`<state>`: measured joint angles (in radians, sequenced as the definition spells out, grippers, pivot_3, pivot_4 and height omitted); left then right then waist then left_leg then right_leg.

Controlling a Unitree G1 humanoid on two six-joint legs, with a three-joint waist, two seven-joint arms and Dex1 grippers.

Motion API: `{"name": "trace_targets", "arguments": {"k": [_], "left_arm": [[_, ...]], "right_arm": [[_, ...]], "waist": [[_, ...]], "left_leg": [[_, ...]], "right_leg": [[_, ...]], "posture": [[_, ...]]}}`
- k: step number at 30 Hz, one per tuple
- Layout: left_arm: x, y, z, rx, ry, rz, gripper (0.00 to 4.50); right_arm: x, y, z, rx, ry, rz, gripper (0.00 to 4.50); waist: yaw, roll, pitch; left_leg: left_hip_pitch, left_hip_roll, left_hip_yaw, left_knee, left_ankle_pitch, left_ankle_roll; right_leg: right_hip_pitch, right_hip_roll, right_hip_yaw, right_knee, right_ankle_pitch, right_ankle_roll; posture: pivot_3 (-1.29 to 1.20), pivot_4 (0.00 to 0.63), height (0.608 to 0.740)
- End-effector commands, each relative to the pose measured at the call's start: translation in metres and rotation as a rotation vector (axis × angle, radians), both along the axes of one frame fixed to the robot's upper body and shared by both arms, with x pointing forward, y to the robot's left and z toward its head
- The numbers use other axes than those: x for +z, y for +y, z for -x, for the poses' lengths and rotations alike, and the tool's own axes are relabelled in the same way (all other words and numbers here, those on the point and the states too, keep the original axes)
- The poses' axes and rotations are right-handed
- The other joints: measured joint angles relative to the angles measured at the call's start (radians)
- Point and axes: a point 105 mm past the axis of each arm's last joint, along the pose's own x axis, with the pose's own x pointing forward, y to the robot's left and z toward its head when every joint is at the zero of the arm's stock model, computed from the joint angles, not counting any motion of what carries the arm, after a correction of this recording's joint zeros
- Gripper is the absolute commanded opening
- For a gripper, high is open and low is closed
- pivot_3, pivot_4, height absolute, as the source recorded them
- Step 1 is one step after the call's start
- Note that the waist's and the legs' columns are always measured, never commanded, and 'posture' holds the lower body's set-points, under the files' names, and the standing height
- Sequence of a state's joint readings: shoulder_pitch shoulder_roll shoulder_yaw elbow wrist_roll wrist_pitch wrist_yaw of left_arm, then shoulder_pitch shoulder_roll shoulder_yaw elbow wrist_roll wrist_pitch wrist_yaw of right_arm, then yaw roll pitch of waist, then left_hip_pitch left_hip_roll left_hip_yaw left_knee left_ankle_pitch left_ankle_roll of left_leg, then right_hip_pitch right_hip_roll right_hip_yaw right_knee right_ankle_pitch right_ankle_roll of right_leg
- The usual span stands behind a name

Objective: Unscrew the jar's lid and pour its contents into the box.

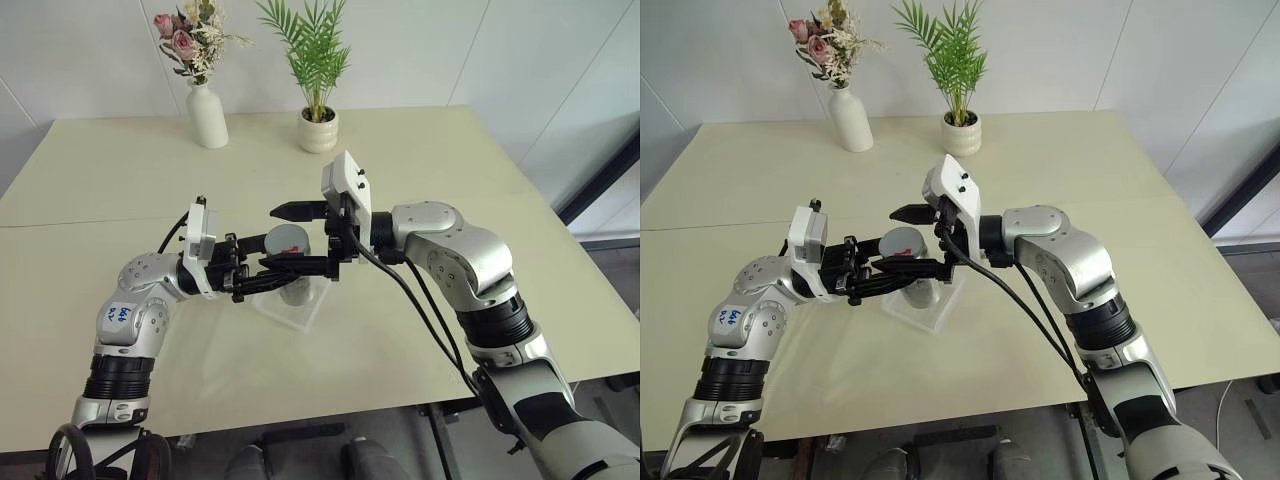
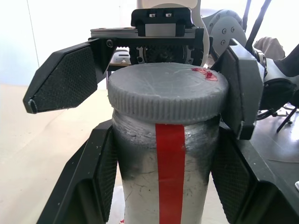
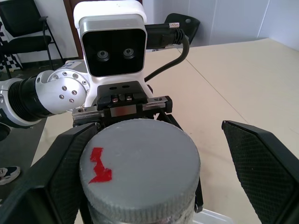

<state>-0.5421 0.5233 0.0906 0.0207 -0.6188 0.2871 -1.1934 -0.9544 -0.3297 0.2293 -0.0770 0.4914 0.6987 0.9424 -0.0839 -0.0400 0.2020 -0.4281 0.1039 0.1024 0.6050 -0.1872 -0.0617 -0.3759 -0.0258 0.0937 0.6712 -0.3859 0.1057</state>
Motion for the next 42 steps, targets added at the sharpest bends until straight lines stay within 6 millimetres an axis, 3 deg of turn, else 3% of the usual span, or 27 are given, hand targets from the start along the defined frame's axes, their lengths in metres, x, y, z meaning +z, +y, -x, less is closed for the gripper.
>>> {"name": "trace_targets", "arguments": {"k": [1,23,34,37,42], "left_arm": [[0.008,0.000,0.005,-0.019,-0.047,-0.006,2.45],[0.009,0.001,0.003,-0.013,-0.053,-0.003,2.45],[0.009,0.002,0.003,-0.008,-0.053,-0.004,2.45],[0.009,0.002,0.003,-0.007,-0.052,-0.006,2.45],[0.008,0.002,0.004,-0.008,-0.048,-0.005,2.45]], "right_arm": [[0.019,-0.020,-0.008,-0.076,-0.050,-0.053,4.48],[0.016,-0.062,-0.015,-0.167,-0.037,-0.044,4.48],[0.007,-0.093,-0.022,-0.245,-0.011,-0.007,4.48],[0.012,-0.091,-0.014,-0.209,-0.011,-0.029,4.48],[0.022,-0.062,0.012,-0.069,-0.021,-0.086,4.48]], "waist": [[0.000,0.000,0.000],[0.001,0.000,0.000],[0.001,0.000,0.000],[-0.002,0.000,0.000],[-0.002,0.000,0.000]], "left_leg": [[0.000,0.000,0.000,0.000,0.000,0.000],[0.000,0.000,0.000,0.000,-0.002,0.004],[0.000,0.000,0.001,0.000,-0.002,0.004],[0.000,0.000,0.002,0.000,-0.003,0.004],[0.000,0.001,0.002,-0.001,-0.002,0.002]], "right_leg": [[0.000,0.000,0.000,0.000,0.000,0.000],[0.000,0.000,0.000,-0.001,0.000,0.000],[0.001,0.000,0.001,-0.003,0.000,0.000],[0.001,0.000,0.002,-0.003,0.000,0.000],[0.000,0.000,0.002,-0.003,0.000,0.000]], "posture": [[0.00,0.150,0.740],[0.00,0.150,0.740],[0.00,0.150,0.740],[0.00,0.150,0.740],[0.00,0.150,0.740]]}}
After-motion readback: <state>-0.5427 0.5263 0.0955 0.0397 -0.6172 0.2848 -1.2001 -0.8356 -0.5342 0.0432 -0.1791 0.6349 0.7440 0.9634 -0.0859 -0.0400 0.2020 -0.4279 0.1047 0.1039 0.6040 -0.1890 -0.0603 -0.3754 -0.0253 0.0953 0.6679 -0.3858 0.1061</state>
